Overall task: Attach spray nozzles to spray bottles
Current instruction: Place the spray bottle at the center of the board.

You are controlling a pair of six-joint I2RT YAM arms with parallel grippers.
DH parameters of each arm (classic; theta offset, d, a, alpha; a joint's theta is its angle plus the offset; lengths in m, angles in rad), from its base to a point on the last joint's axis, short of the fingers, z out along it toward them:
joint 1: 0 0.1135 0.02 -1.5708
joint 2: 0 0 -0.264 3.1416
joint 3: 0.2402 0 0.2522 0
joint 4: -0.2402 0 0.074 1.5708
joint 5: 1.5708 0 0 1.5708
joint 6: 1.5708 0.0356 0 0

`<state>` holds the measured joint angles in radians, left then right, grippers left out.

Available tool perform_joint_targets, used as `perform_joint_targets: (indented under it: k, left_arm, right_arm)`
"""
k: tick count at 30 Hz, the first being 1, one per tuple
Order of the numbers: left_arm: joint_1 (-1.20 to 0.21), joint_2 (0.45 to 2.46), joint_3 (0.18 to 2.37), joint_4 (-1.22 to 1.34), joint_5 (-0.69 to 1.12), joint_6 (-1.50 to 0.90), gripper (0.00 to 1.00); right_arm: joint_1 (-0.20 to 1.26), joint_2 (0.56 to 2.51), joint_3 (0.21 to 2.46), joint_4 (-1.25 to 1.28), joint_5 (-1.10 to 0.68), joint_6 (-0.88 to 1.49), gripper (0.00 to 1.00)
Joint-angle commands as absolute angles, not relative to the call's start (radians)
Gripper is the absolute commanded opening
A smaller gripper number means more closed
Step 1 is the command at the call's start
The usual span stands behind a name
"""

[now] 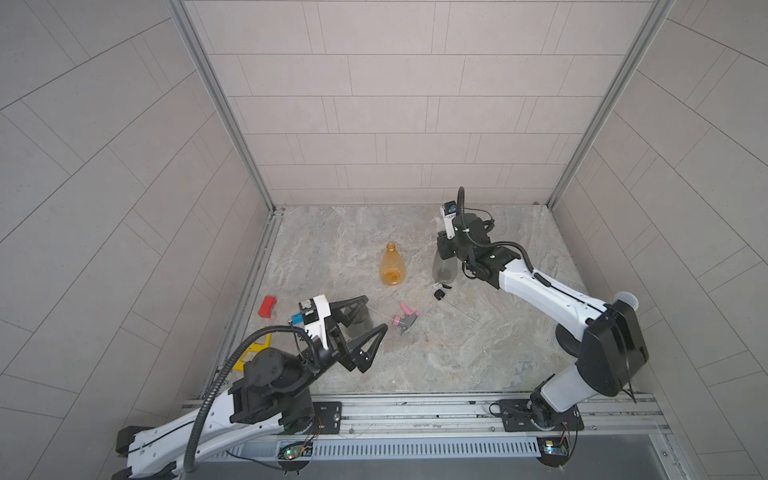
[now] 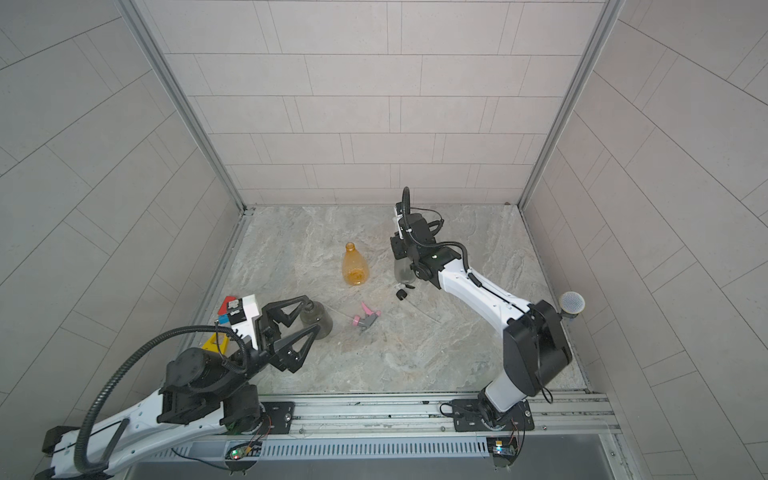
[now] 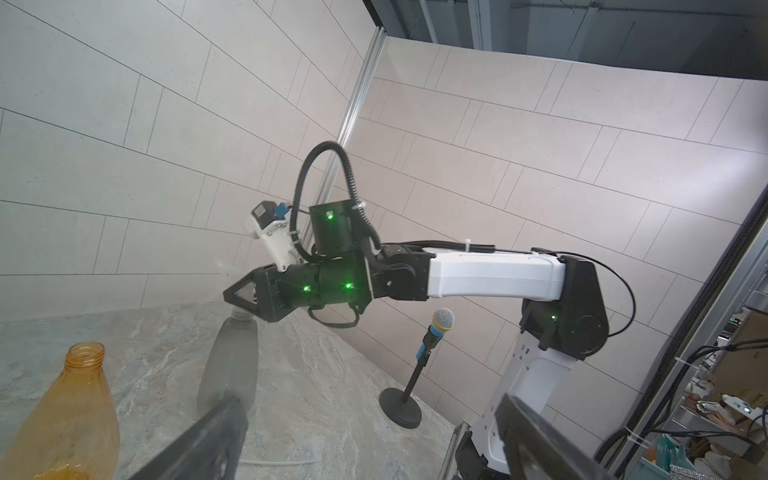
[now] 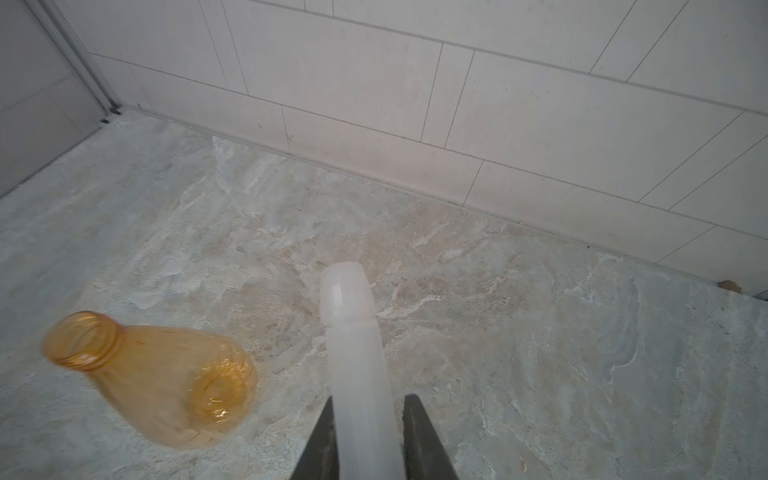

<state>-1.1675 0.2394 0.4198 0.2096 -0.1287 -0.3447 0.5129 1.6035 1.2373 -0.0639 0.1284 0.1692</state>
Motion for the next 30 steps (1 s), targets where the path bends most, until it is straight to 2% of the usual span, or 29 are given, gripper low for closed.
perform_joint_targets:
  k: [1, 8, 14, 22, 27, 30]
  left_arm:
    - [-1.166, 0.208, 0.42, 0.188, -0.136, -0.352, 1.0]
    - [-1.167, 0.174, 0.413, 0.166, -0.148, -0.348, 1.0]
    - [-1.167, 0.175, 0.413, 0.155, -0.157, -0.341, 1.0]
    - [-1.166, 0.172, 0.41, 0.148, -0.181, -0.334, 1.0]
    - [-1.167, 0.174, 0.408, 0.143, -0.186, -0.333, 1.0]
    - [-1.167, 0.175, 0.41, 0.14, -0.189, -0.334, 1.0]
  right_arm:
    - [0.511, 1.639, 1.269, 0.122, 0.122, 0.169, 0.0]
    - [0.498, 1.767, 1.322, 0.188, 0.199, 0.146, 0.0]
    - [0.479, 1.83, 1.351, 0.217, 0.19, 0.163, 0.0]
    - [0.472, 1.867, 1.371, 0.212, 0.158, 0.182, 0.17]
    - [0.473, 1.87, 1.359, 0.225, 0.147, 0.205, 0.41]
    - [0.474, 1.867, 1.36, 0.225, 0.148, 0.211, 0.47]
